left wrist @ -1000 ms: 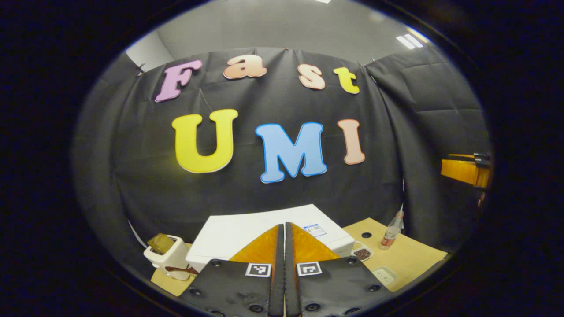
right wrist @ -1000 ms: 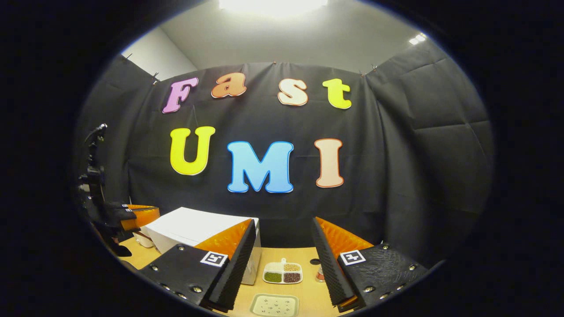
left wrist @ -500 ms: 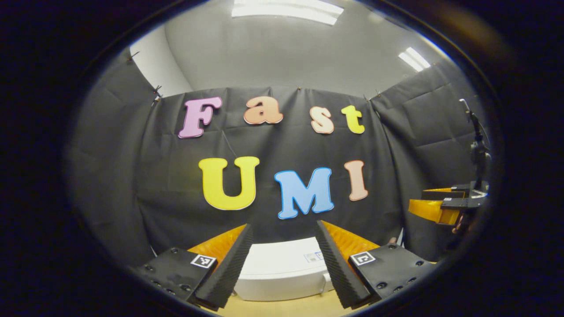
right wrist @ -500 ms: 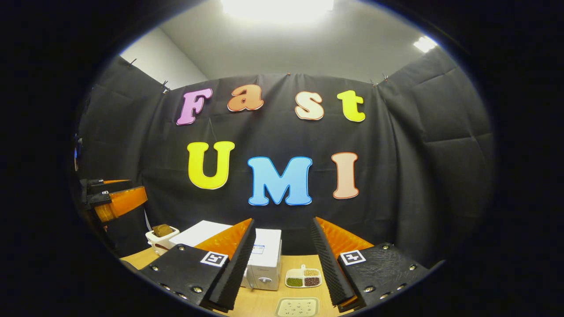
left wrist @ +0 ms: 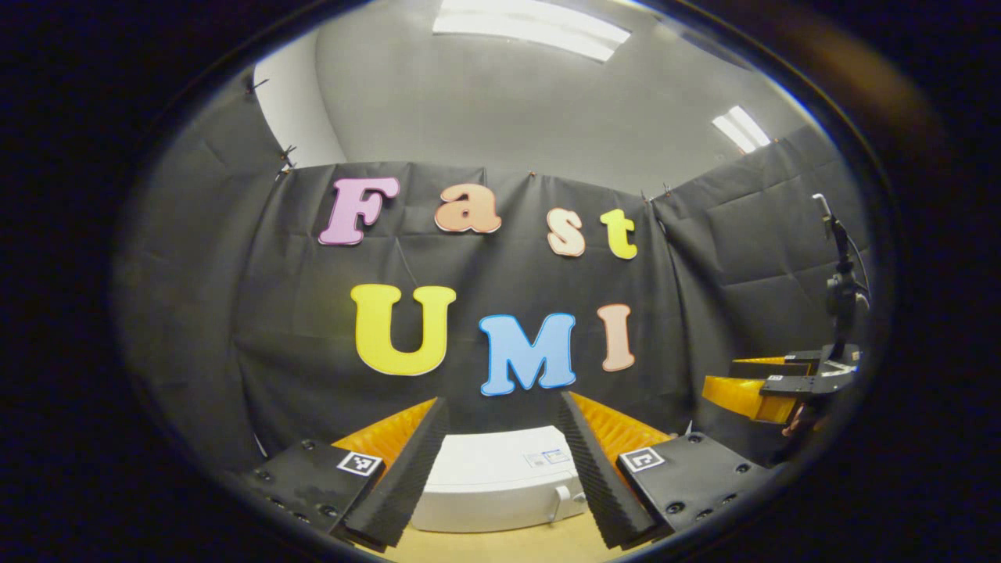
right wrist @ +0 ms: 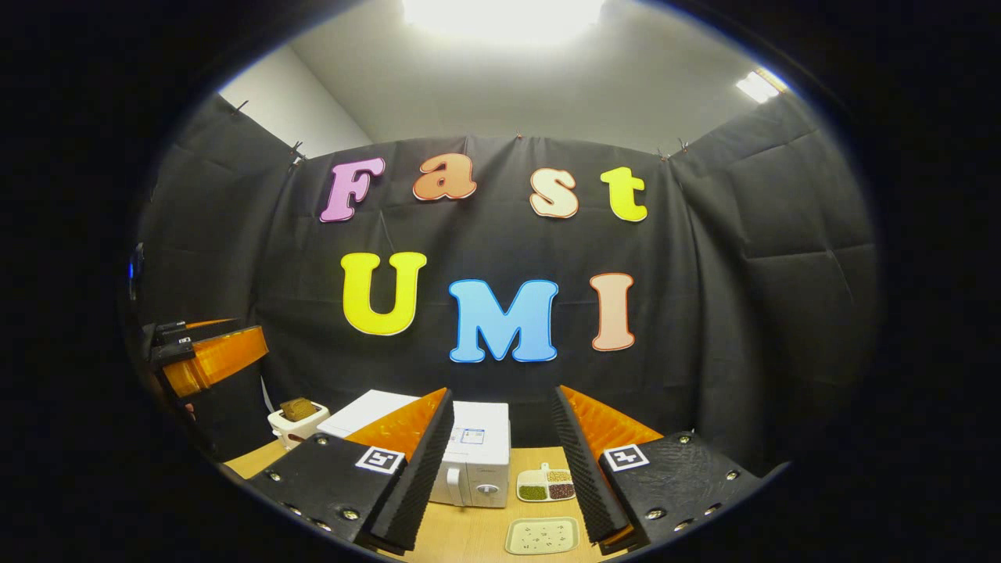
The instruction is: Open the microwave oven with the left hand, put the food in, and close the microwave oven.
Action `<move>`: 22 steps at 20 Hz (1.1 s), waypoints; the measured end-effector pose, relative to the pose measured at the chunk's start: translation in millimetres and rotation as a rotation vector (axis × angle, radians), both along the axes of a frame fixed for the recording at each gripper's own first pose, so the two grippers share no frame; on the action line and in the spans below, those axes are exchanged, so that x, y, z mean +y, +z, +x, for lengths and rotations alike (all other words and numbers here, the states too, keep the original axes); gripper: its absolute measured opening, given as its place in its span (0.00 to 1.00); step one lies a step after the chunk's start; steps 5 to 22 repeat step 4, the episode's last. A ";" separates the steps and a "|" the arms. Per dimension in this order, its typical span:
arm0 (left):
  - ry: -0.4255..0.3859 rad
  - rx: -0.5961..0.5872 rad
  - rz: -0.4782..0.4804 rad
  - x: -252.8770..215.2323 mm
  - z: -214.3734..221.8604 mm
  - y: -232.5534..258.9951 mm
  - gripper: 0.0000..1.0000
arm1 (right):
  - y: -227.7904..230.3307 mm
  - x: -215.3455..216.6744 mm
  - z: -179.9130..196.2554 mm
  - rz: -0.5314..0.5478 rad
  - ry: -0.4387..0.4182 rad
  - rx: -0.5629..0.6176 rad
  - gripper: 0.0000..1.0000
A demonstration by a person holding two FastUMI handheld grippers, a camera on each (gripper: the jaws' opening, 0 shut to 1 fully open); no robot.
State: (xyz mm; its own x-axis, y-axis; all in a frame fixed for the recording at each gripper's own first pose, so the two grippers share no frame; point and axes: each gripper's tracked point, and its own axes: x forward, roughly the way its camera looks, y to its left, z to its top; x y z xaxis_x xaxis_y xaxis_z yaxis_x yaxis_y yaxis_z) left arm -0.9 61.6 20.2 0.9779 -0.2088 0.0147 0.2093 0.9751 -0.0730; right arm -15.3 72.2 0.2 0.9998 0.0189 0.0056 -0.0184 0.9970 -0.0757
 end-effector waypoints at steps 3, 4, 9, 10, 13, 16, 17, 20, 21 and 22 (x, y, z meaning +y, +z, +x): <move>0.058 -0.035 0.027 1.0 -1.5 12.7 0.94 | 1.5 -4.4 8.2 0.023 0.034 0.001 0.77; 0.068 -0.034 0.031 -3.4 -1.9 14.1 0.94 | 0.8 -7.4 10.6 0.030 0.049 0.005 0.77; 0.068 -0.034 0.031 -3.4 -1.9 14.1 0.94 | 0.8 -7.4 10.6 0.030 0.049 0.005 0.77; 0.068 -0.034 0.031 -3.4 -1.9 14.1 0.94 | 0.8 -7.4 10.6 0.030 0.049 0.005 0.77; 0.068 -0.034 0.031 -3.4 -1.9 14.1 0.94 | 0.8 -7.4 10.6 0.030 0.049 0.005 0.77; 0.068 -0.034 0.031 -3.4 -1.9 14.1 0.94 | 0.8 -7.4 10.6 0.030 0.049 0.005 0.77; 0.068 -0.034 0.031 -3.4 -1.9 14.1 0.94 | 0.8 -7.4 10.6 0.030 0.049 0.005 0.77; 0.068 -0.034 0.031 -3.4 -1.9 14.1 0.94 | 0.8 -7.4 10.6 0.030 0.049 0.005 0.77; 0.068 -0.034 0.031 -3.4 -1.9 14.1 0.94 | 0.8 -7.4 10.6 0.030 0.049 0.005 0.77; 0.068 -0.034 0.031 -3.4 -1.9 14.1 0.94 | 0.8 -7.4 10.6 0.030 0.049 0.005 0.77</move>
